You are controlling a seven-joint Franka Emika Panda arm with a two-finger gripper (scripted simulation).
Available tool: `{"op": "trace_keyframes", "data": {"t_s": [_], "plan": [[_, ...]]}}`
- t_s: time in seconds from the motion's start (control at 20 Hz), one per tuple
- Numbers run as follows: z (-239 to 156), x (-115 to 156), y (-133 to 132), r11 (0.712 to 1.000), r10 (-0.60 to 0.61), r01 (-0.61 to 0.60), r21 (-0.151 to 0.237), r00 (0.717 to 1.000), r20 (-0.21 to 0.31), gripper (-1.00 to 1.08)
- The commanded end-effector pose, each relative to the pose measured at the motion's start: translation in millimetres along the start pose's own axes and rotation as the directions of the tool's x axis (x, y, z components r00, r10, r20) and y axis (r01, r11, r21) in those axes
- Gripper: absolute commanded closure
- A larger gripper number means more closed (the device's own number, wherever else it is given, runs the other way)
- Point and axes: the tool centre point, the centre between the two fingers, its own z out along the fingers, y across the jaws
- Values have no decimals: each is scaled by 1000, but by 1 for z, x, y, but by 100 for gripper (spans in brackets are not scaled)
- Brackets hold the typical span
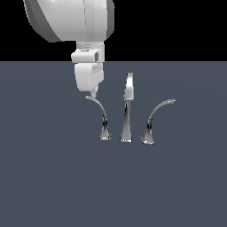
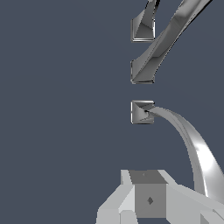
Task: Turn on the faucet by rotating a designated handle.
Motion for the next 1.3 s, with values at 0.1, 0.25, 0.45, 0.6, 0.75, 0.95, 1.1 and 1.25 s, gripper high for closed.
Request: {"op": "trace_keyframes", "data": {"t_s": [0.1,0.25,0.45,0.6,0.75,0.95,1.1,1.25], "plan": [[0,-6,14,1000,-1,1,0,1000,0,108],[0,-10,24,1000,-1,1,0,1000,0,108],[0,-16,39,1000,-1,1,0,1000,0,108],[0,-8,32,1000,11,-11,8,1000,3,108],[0,-6,41,1000,9,-9,7,1000,2,108],[0,-4,54,1000,7,-7,5,1000,2,108],[0,-2,63,1000,5,-5,4,1000,1,108],[0,0,72,1000,3,-3,3,1000,1,108]]}}
